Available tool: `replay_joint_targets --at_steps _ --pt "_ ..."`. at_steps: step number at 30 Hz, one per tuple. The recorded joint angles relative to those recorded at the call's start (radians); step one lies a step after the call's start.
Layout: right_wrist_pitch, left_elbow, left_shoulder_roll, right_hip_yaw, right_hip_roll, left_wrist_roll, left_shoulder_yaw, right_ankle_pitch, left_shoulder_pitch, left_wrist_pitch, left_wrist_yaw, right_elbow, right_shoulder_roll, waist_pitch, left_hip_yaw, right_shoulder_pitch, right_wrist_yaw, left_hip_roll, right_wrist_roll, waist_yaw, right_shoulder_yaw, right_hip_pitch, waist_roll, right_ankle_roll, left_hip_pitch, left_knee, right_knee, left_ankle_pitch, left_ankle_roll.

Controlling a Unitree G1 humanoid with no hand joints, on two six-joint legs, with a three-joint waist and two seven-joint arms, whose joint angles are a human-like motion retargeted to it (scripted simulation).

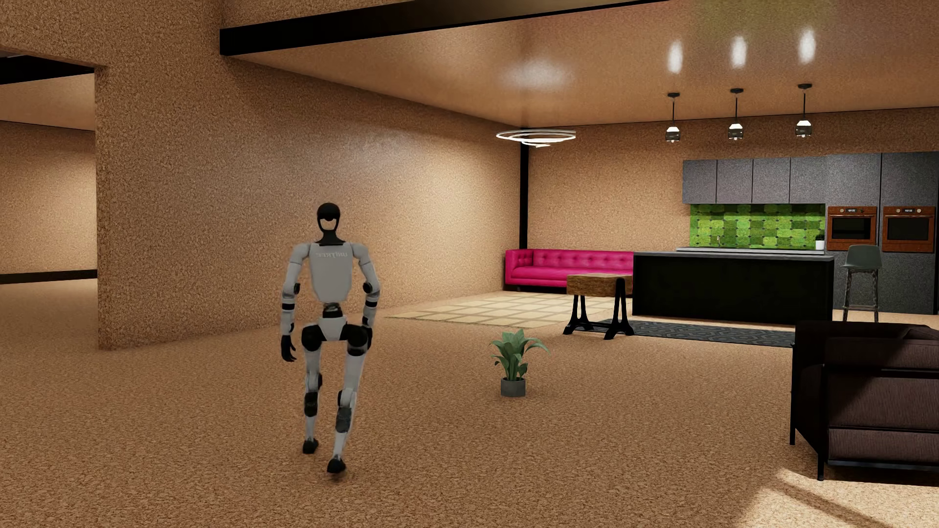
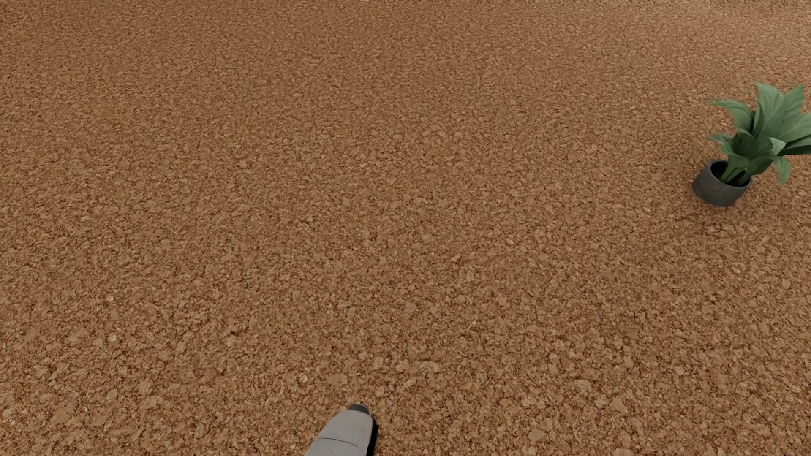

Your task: Circle the plant

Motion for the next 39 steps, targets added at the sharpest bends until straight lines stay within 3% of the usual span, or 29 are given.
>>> replay_joint_targets --at_steps 1,2,3,5,6,7,9,11,13,14,16,17,18,19,20,21,22,23,25,27,30,31,33,34,35,36,37,38,39 --pt "0.000 0.009 0.001 0.000 -0.024 0.000 -0.011 0.019 0.000 0.000 0.000 -0.041 -0.024 -0.009 0.000 0.017 0.000 -0.028 0.000 0.015 0.057 0.022 -0.010 0.000 -0.015 0.028 0.008 0.003 0.000" --pt "0.000 0.021 -0.005 0.000 -0.053 0.000 -0.003 0.068 0.002 0.000 0.000 0.010 0.006 -0.025 0.000 0.034 0.000 -0.038 0.000 0.045 -0.014 0.006 -0.022 0.000 -0.053 0.108 0.036 -0.028 0.000" --pt "0.000 -0.001 0.013 0.000 -0.073 0.000 -0.010 0.150 0.016 0.000 0.000 0.026 0.006 -0.023 0.000 0.044 0.000 -0.050 0.000 0.055 0.060 0.023 -0.043 0.000 -0.025 0.162 0.080 -0.061 0.000" --pt "0.000 0.036 -0.003 0.000 -0.086 0.000 -0.033 0.501 -0.003 0.000 0.000 0.033 -0.002 -0.056 0.000 0.105 0.000 -0.058 0.000 0.034 0.071 -0.089 -0.027 0.000 0.034 0.211 0.339 -0.141 0.000" --pt "0.000 0.014 -0.001 0.000 -0.121 0.000 -0.008 0.617 -0.014 0.000 0.000 0.041 0.009 -0.017 0.000 0.114 0.000 -0.097 0.000 0.025 0.081 -0.178 -0.037 0.000 0.117 0.200 0.560 -0.178 0.000" --pt "0.000 -0.012 -0.017 0.000 -0.131 0.000 -0.004 0.615 -0.026 0.000 0.000 0.015 0.003 0.001 0.000 0.141 0.000 -0.138 0.000 -0.051 0.052 -0.294 -0.041 0.000 0.174 0.178 0.787 -0.206 0.000" --pt "0.000 -0.062 -0.007 0.000 -0.091 0.000 -0.017 0.574 -0.046 0.000 0.000 0.043 0.001 0.010 0.000 0.173 0.000 -0.125 0.000 -0.152 0.068 -0.496 -0.002 0.000 0.351 0.084 0.981 -0.227 0.000" --pt "0.000 -0.125 -0.013 0.000 -0.070 0.000 0.002 0.669 -0.067 0.000 0.000 0.001 -0.002 0.029 0.000 0.227 0.000 -0.124 0.000 -0.296 -0.017 -0.643 0.026 0.000 0.535 -0.050 0.757 -0.211 0.000" --pt "0.000 -0.190 0.020 0.000 -0.050 0.000 -0.002 0.766 -0.107 0.000 0.000 -0.003 -0.024 0.026 0.000 0.249 0.000 -0.113 0.000 -0.369 0.029 -0.743 0.036 0.000 0.686 -0.161 0.369 -0.205 0.000" --pt "0.000 -0.219 0.032 0.000 -0.049 0.000 0.005 0.649 -0.125 0.000 0.000 -0.002 -0.020 0.020 0.000 0.257 0.000 -0.113 0.000 -0.404 0.010 -0.774 0.036 0.000 0.753 -0.201 0.192 -0.222 0.000" --pt "0.000 -0.244 0.052 0.000 -0.057 0.000 0.015 0.222 -0.170 0.000 0.000 0.008 -0.020 -0.008 0.000 0.276 0.000 -0.103 0.000 -0.435 0.027 -0.824 0.036 0.000 0.840 -0.211 0.068 -0.264 0.000" --pt "0.000 -0.239 0.050 0.000 -0.063 0.000 0.035 0.271 -0.178 0.000 0.000 0.005 -0.026 0.001 0.000 0.280 0.000 -0.103 0.000 -0.474 0.046 -0.834 0.037 0.000 0.872 -0.201 0.061 -0.272 0.000" --pt "0.000 -0.230 0.045 0.000 -0.055 0.000 0.054 0.525 -0.174 0.000 0.000 0.010 -0.027 -0.005 0.000 0.286 0.000 -0.090 0.000 -0.489 0.043 -0.878 0.047 0.000 0.901 -0.175 0.123 -0.240 0.000" --pt "0.000 -0.213 0.028 0.000 -0.037 0.000 0.077 0.744 -0.162 0.000 0.000 0.021 -0.023 -0.017 0.000 0.285 0.000 -0.065 0.000 -0.500 0.054 -0.922 0.076 0.000 0.893 -0.128 0.204 -0.143 0.000" --pt "0.000 -0.184 0.009 0.000 -0.006 0.000 0.070 0.794 -0.144 0.000 0.000 0.045 -0.024 -0.007 0.000 0.280 0.000 -0.032 0.000 -0.479 0.067 -0.894 0.100 0.000 0.886 0.003 0.279 0.045 0.000" --pt "0.000 -0.151 0.003 0.000 0.025 0.000 0.058 0.786 -0.122 0.000 0.000 0.067 -0.019 -0.019 0.000 0.264 0.000 -0.019 0.000 -0.445 0.079 -0.859 0.101 0.000 0.794 0.200 0.314 0.248 0.000" --pt "0.000 -0.137 0.008 0.000 0.062 0.000 0.015 0.753 -0.113 0.000 0.000 0.042 -0.021 -0.025 0.000 0.260 0.000 0.009 0.000 -0.414 0.059 -0.812 0.111 0.000 0.663 0.434 0.320 0.264 0.000" --pt "0.000 -0.143 0.006 0.000 0.083 0.000 0.006 0.687 -0.102 0.000 0.000 0.031 -0.018 -0.001 0.000 0.243 0.000 0.022 0.000 -0.366 0.030 -0.699 0.111 0.000 0.579 0.600 0.277 0.121 0.000" --pt "0.000 -0.129 0.007 0.000 0.066 0.000 -0.018 0.537 -0.082 0.000 0.000 0.025 -0.016 0.016 0.000 0.178 0.000 -0.007 0.000 -0.250 0.004 -0.506 0.068 0.000 0.386 0.678 0.202 -0.087 0.000" --pt "0.000 -0.149 0.020 0.000 0.043 0.000 -0.026 0.368 -0.034 0.000 0.000 -0.062 -0.052 0.021 0.000 0.129 0.000 -0.009 0.000 -0.127 0.019 -0.306 0.039 0.000 0.269 0.459 0.108 -0.126 0.000" --pt "0.000 -0.110 0.019 0.000 0.010 0.000 -0.007 0.136 -0.007 0.000 0.000 -0.101 -0.069 -0.011 0.000 0.034 0.000 -0.003 0.000 -0.054 -0.078 -0.098 0.022 0.000 0.157 -0.074 0.029 0.020 0.000" --pt "0.000 -0.101 0.019 0.000 0.001 0.000 -0.003 0.123 0.000 0.000 0.000 -0.118 -0.074 -0.031 0.000 0.013 0.000 -0.001 0.000 -0.040 -0.101 -0.075 0.013 0.000 0.141 -0.196 0.029 0.058 0.000" --pt "0.000 -0.071 0.015 0.000 -0.029 0.000 -0.001 0.188 0.004 0.000 0.000 -0.148 -0.083 -0.027 0.000 0.005 0.000 -0.018 0.000 -0.006 -0.117 0.003 0.000 0.000 0.106 -0.146 0.064 -0.008 0.000" --pt "0.000 -0.042 0.019 0.000 -0.053 0.000 -0.032 0.268 0.006 0.000 0.000 -0.160 -0.077 -0.032 0.000 0.037 0.000 -0.036 0.000 0.014 -0.141 0.042 -0.005 0.000 0.126 -0.074 0.121 0.031 0.000" --pt "0.000 -0.015 0.013 0.000 -0.080 0.000 -0.023 0.424 0.011 0.000 0.000 -0.134 -0.046 -0.064 0.000 0.066 0.000 -0.050 0.000 0.020 -0.172 -0.009 -0.026 0.000 0.091 0.013 0.259 0.070 0.000" --pt "0.000 0.017 0.006 0.000 -0.122 0.000 -0.011 0.592 0.017 0.000 0.000 -0.093 -0.018 -0.052 0.000 0.099 0.000 -0.095 0.000 0.012 -0.178 -0.060 -0.049 0.000 0.134 0.095 0.466 0.027 0.000" --pt "0.000 0.022 -0.001 0.000 -0.119 0.000 0.014 0.634 0.011 0.000 0.000 -0.074 -0.011 -0.044 0.000 0.115 0.000 -0.116 0.000 -0.019 -0.135 -0.172 -0.044 0.000 0.185 0.106 0.730 -0.026 0.000" --pt "0.000 0.017 -0.001 0.000 -0.144 0.000 -0.010 0.599 -0.002 0.000 0.000 -0.059 -0.003 -0.021 0.000 0.120 0.000 -0.140 0.000 -0.050 -0.105 -0.298 -0.060 0.000 0.285 0.071 0.956 -0.062 0.000" --pt "0.000 0.000 0.006 0.000 -0.126 0.000 -0.025 0.603 -0.016 0.000 0.000 -0.043 0.001 -0.017 0.000 0.123 0.000 -0.127 0.000 -0.110 -0.042 -0.420 -0.044 0.000 0.369 0.024 1.029 -0.073 0.000"
